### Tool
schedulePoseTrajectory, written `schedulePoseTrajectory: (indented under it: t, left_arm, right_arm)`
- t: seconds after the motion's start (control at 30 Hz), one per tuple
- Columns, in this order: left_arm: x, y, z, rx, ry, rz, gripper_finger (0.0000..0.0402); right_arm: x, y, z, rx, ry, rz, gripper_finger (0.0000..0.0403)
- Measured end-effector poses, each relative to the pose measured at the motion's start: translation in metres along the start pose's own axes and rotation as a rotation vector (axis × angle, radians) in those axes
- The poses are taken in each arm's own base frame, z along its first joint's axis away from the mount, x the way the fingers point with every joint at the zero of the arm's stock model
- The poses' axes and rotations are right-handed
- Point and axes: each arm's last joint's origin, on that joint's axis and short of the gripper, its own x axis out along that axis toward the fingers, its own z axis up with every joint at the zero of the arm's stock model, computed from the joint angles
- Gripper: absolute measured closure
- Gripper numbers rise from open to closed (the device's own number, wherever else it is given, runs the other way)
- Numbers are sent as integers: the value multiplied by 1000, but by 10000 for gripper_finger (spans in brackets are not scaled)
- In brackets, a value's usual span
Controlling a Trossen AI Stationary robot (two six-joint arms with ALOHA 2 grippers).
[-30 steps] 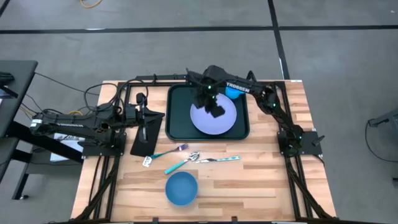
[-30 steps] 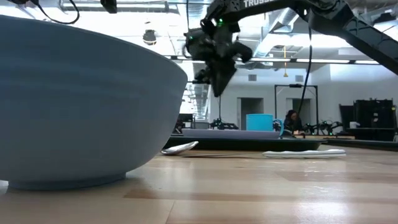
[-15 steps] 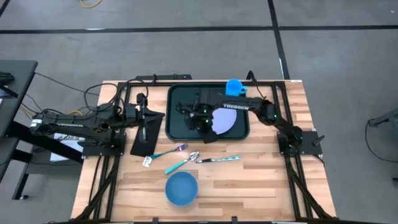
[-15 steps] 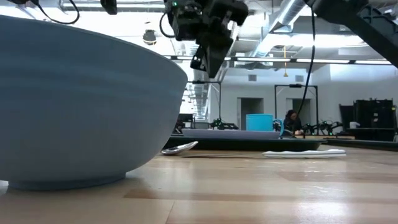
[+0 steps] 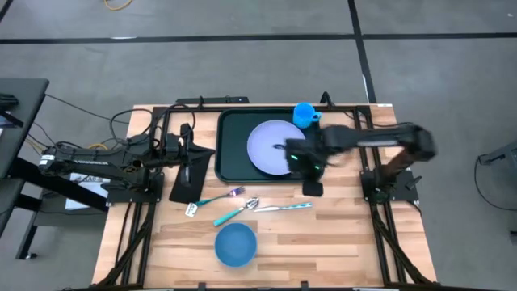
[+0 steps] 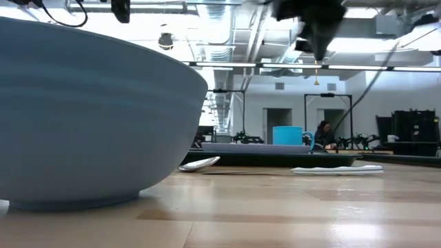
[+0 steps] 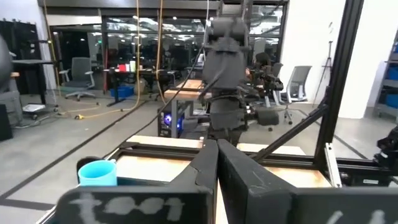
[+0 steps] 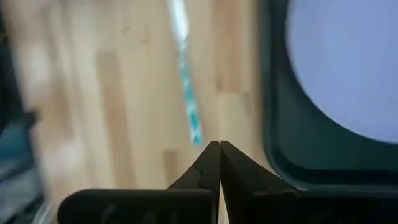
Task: Set up tray
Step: Put the bowl on top of the purple plate on the black serving tray
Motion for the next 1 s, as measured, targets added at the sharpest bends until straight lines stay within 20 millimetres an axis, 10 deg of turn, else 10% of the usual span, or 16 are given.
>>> schedulePoseTrajectory:
  t: [0.33,1.0]
  left_arm:
    - [0,0,3,-62,-35,-6,401]
    - [0,0,3,7,-30,-3,401]
  right_arm:
    - [21,3,-13,18,-709,-16,402]
    - [68,20,89,-273,-450,375,284]
